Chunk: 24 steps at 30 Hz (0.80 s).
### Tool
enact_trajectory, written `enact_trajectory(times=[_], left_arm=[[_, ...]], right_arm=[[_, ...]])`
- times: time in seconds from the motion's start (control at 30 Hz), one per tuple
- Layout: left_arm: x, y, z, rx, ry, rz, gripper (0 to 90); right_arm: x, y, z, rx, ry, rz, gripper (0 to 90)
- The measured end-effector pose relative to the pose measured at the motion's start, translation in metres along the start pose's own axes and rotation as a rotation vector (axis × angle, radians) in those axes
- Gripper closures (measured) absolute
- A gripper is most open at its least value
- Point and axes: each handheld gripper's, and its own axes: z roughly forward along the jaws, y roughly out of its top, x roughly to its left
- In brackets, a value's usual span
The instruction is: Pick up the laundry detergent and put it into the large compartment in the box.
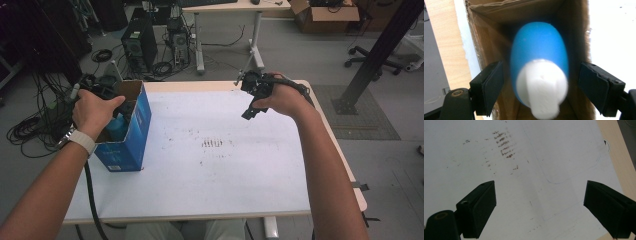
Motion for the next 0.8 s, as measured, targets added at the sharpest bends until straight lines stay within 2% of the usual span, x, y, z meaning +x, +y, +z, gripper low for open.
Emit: enact_trajectory(times=[0.5, 0.67, 0.7, 0.8], left_arm=[[-0.014, -0.011, -0.034, -0.004, -0.003, 0.042, 19.9], [-0.023, -0.014, -0.048, -0.016, -0.026, 0.082, 19.7], [-0.029, -0.016, -0.053, -0.017, -0.019, 0.112, 19.8], [-0.034, -0.018, -0.057, -0.021, -0.026, 0.129, 19.7]], right_arm=[[0.006, 0.000, -0.004, -0.010, -0.003, -0.009, 10.8], [0.006, 0.000, -0.004, -0.005, -0.003, -0.008, 10.8], [0.006, 0.000, -0.004, -0.005, -0.004, -0.007, 10.8], [0.007, 0.000, -0.004, -0.007, -0.003, -0.006, 10.8]])
